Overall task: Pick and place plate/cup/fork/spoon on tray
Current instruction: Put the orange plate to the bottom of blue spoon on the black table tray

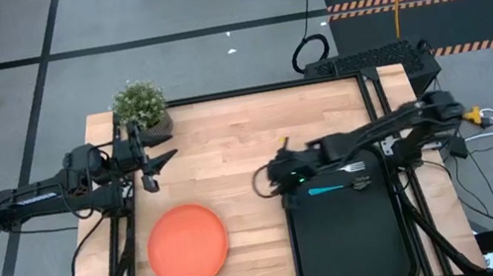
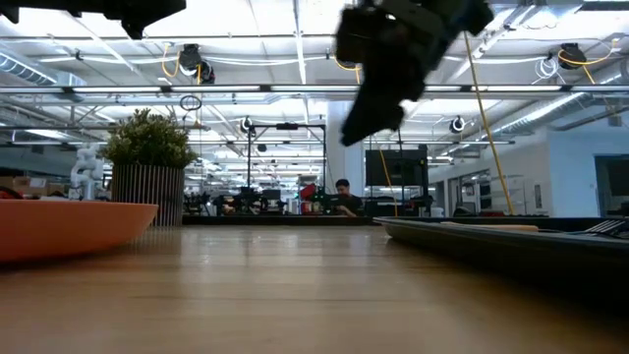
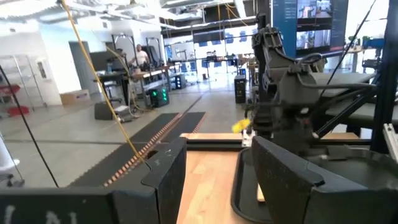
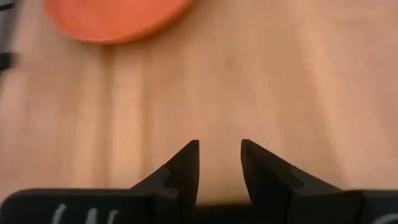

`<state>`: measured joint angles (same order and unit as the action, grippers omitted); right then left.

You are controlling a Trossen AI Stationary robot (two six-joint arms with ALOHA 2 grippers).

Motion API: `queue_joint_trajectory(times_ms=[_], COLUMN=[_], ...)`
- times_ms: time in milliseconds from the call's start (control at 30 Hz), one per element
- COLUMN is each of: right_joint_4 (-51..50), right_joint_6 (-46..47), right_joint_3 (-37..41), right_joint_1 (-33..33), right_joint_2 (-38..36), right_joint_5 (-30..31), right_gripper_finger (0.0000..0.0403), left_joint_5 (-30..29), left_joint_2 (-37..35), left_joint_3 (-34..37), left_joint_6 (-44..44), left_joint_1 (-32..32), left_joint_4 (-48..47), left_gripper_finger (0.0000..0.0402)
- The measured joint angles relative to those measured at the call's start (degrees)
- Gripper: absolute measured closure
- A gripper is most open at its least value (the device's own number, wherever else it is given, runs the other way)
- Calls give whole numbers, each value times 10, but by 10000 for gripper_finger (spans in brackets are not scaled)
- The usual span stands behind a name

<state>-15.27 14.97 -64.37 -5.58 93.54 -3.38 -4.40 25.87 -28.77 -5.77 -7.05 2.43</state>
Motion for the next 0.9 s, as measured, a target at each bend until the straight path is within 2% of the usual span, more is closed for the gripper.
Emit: queue_joint_trajectory(times_ms=[100,267,433,567,800,900], right_joint_4=[-1,-46,-84,-66,53,64], right_joint_6=[-14,-20,58,132,210,240], right_joint_3=[-61,-159,-234,-264,-274,-275], right_joint_1=[0,0,-1,-7,-28,-35], right_joint_2=[57,139,204,237,268,278], right_joint_5=[-11,-12,-10,-10,-12,-12], right_gripper_finger=[291,291,291,291,291,291], left_joint_5=[19,91,136,167,169,167], left_joint_2=[0,0,0,0,0,0], left_joint_3=[0,0,0,0,0,0], left_joint_6=[34,70,109,133,148,148], left_joint_1=[0,0,10,31,88,108], left_joint_4=[-2,-1,-1,0,12,13], left_gripper_finger=[215,215,215,215,215,215])
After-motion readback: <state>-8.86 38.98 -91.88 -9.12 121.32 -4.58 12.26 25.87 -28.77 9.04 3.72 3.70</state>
